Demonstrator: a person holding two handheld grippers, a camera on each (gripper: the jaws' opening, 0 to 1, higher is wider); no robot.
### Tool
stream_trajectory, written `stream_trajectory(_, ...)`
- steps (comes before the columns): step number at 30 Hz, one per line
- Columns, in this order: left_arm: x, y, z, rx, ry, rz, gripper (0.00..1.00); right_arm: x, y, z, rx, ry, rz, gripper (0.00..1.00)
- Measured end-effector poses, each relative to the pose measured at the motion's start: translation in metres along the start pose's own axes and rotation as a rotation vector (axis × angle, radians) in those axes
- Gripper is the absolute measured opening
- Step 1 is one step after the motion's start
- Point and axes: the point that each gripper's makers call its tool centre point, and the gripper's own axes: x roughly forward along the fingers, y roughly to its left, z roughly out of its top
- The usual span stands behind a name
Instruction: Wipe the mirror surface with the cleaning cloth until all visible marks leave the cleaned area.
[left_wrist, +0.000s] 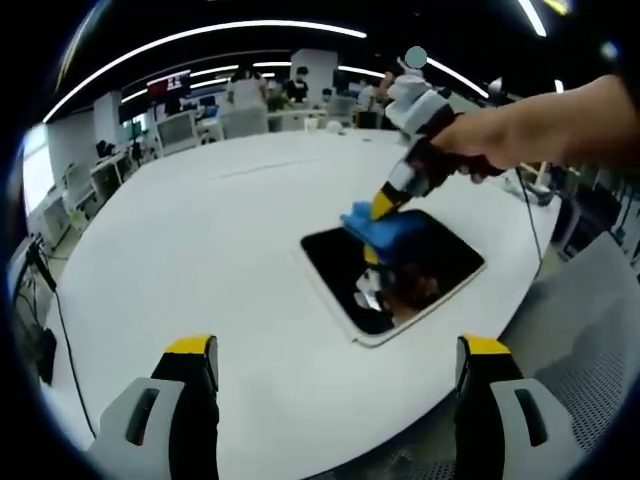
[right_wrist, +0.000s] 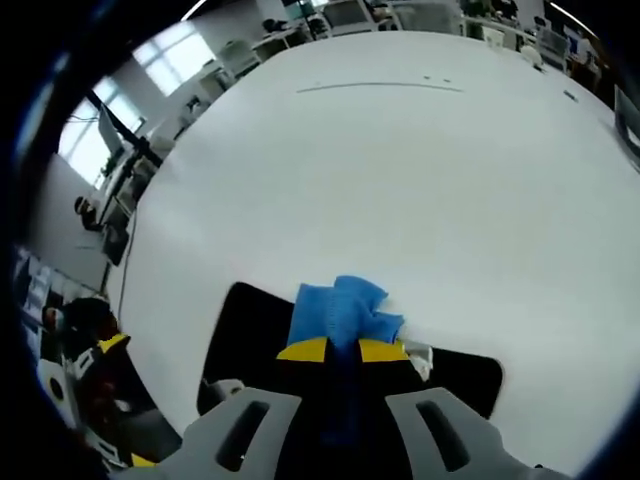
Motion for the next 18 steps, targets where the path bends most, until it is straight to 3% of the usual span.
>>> stream_trajectory(15,-0.002,0.003,0.000,-0.018,0.002,0.017,0.99,0.012,0.033,0.010,-0.036,-0.005,0.042,0.04)
stream_trajectory(18,-0.001,0.003,0.002,0.031,0.001,0.021,0.99,0.015,0.040,0.013,-0.041,-0.004,0.051,0.04)
